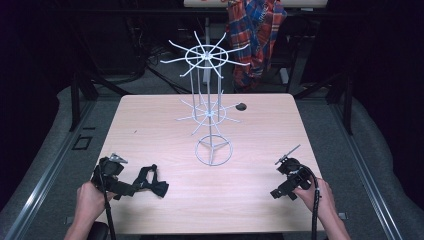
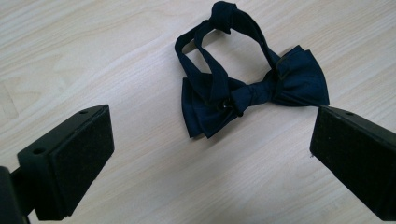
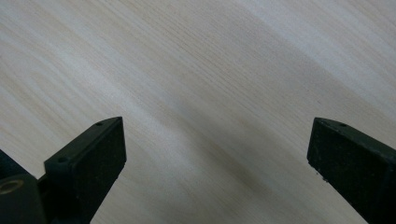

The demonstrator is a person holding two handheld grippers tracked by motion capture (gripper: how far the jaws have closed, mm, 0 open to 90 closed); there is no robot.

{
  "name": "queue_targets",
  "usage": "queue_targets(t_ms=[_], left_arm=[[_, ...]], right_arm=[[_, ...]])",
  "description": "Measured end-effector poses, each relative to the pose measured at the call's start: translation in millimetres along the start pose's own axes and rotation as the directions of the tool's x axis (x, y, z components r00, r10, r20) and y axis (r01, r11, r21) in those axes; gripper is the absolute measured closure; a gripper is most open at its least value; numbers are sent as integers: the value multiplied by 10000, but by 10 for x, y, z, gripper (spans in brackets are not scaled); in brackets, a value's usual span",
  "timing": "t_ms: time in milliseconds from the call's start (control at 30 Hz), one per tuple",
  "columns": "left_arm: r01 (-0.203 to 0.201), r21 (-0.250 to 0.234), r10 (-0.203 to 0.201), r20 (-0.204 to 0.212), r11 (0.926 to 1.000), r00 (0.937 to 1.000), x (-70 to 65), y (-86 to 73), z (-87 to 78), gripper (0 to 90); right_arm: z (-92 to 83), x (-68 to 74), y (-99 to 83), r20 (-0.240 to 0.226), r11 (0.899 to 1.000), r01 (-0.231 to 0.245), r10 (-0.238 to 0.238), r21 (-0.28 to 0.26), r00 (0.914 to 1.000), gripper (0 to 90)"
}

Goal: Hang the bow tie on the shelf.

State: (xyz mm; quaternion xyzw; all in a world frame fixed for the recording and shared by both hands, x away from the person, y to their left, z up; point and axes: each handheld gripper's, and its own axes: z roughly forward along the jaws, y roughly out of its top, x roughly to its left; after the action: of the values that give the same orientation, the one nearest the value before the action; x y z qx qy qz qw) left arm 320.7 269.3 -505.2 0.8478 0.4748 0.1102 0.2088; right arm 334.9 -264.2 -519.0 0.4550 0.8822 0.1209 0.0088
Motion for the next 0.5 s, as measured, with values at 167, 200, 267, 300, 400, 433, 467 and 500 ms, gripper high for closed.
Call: queue_targets(t_ms=[167,200,267,300,400,433,467,500], left_arm=[[63,51,-64,98,10000,9999,-28,38,28,0],[68,96,-69,169,9999,9998,-33,50,39,0],[31,138,-35,276,9999,9996,-61,84,71,0],[31,138,-35,276,9999,9996,-61,84,71,0],[23,108,-27,386,9999,9993,-110,132,95,0],[-8,139,3,398,9999,9992,-124,145,103,0],[-8,139,3,398,9999,9992,-124,145,103,0],[-88,162,81,395,9998,9992,-142,162,114,0]], right_arm=[[15,10,4,-64,9999,-49,48,-138,10000,47],[15,10,4,-64,9999,-49,48,-138,10000,47],[-3,0,5,35,10000,-16,16,23,10000,49],[-3,0,5,35,10000,-16,16,23,10000,49],[-3,3,2,48,10000,-5,5,1,10000,51],[0,3,3,47,10000,27,-26,-37,10000,51],[1,6,4,49,10000,36,-35,-34,10000,51],[1,6,4,49,10000,36,-35,-34,10000,51]])
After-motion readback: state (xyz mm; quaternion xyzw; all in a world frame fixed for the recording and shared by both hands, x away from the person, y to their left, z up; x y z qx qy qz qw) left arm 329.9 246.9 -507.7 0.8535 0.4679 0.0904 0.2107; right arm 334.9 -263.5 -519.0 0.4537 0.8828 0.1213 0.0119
